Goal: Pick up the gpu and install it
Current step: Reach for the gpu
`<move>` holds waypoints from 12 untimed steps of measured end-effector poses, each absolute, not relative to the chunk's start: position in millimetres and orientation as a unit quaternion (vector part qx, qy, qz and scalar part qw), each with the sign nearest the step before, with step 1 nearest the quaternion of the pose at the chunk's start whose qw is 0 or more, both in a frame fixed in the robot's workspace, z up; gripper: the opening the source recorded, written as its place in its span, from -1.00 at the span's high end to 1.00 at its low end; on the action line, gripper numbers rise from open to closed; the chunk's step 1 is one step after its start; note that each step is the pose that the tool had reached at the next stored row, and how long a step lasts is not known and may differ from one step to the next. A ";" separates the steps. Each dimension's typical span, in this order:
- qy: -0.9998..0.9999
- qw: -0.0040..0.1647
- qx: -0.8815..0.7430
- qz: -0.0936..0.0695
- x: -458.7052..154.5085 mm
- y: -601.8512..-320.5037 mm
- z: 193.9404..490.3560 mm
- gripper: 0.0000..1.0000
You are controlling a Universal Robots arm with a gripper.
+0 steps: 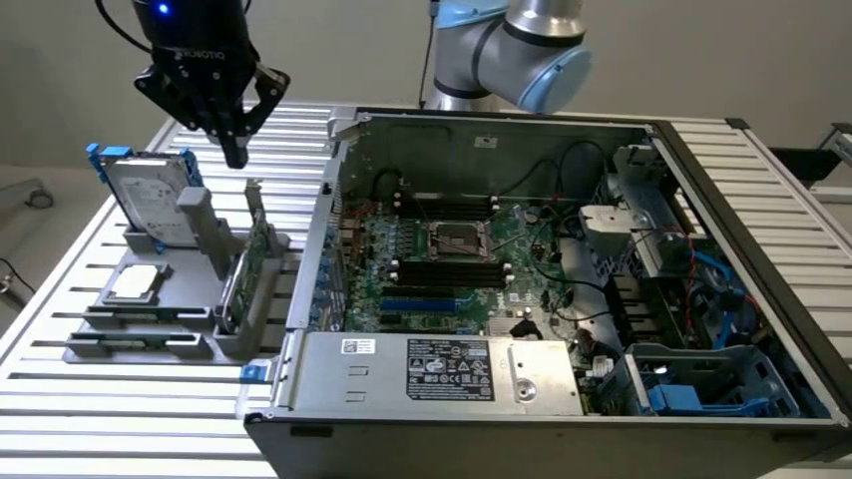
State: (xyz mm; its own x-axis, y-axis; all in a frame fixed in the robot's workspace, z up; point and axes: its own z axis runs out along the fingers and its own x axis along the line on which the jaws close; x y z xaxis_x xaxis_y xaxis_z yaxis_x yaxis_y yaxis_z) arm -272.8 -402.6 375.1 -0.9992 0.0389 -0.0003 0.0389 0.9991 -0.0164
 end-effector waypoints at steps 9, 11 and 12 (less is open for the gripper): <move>-1.000 0.001 -0.015 0.012 -282.8 -403.9 372.8 0.79; -1.000 0.001 -0.015 0.012 -282.9 -403.9 372.9 0.79; -1.000 0.001 -0.015 0.012 -283.1 -404.0 372.9 0.79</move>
State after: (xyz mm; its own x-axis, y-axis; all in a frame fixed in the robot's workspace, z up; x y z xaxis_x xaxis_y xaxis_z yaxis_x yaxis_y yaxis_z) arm -283.1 -404.0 372.9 -0.9995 0.0300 0.0023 0.0299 0.9992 -0.0248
